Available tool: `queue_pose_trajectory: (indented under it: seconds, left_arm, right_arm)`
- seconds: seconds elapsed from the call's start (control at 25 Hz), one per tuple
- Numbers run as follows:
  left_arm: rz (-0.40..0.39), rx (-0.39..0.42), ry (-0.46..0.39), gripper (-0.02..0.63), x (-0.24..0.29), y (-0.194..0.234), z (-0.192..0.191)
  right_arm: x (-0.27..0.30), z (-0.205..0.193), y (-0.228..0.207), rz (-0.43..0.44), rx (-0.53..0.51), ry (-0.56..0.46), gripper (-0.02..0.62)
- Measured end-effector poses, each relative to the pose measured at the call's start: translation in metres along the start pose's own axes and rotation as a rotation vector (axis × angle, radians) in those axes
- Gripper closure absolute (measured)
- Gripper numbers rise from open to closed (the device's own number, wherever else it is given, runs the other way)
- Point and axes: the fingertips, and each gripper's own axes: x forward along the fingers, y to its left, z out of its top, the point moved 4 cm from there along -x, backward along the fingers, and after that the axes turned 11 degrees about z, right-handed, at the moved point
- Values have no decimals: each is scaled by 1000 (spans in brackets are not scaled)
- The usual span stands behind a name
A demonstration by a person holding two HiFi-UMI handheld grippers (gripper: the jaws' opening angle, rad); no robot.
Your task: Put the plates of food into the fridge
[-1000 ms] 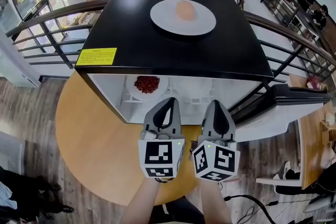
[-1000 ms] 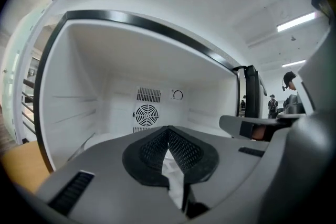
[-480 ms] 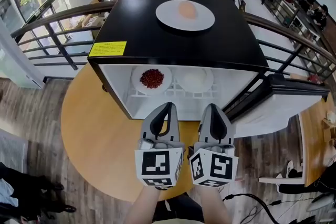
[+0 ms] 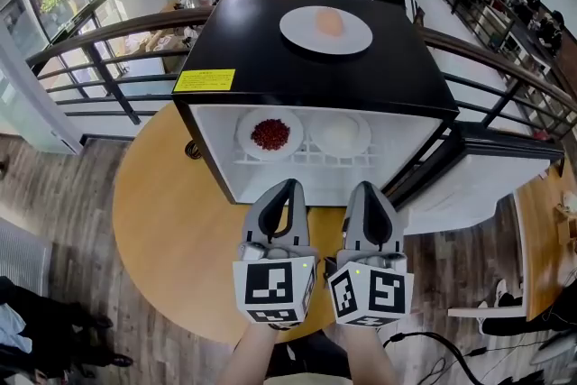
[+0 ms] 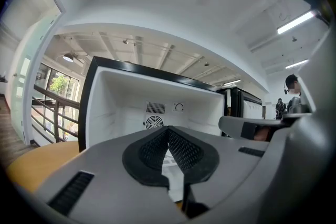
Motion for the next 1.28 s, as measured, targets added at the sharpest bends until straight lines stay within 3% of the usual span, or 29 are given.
queue_pose_trajectory:
  seconds: [0.32,0.52,0.68,0.84,1.0,1.04,1.28]
  left_arm:
    - [-6,5,-44,598,-3,5,26]
    - [-36,3,-65,598,3,12,79]
    - [-99,-130,3,598,9,33,126]
    - [-231,-267,63,598,25,43,167]
    - [-332,-468,164,598,48,45,190]
    - [-349,-524,199,598,53,46,194]
    - [-373,-679,398,598,97,47,208]
  right_arm:
    - [3,20,6,49,2,-25,583]
    - [14,79,4,190,66,-59,583]
    - [32,127,-1,339,221,-42,581]
    - [60,161,-14,485,433,33,581]
    - [83,166,-34,525,831,139,581]
    - [88,168,-34,536,890,163,581]
    - [124,174,-54,483,987,344,581]
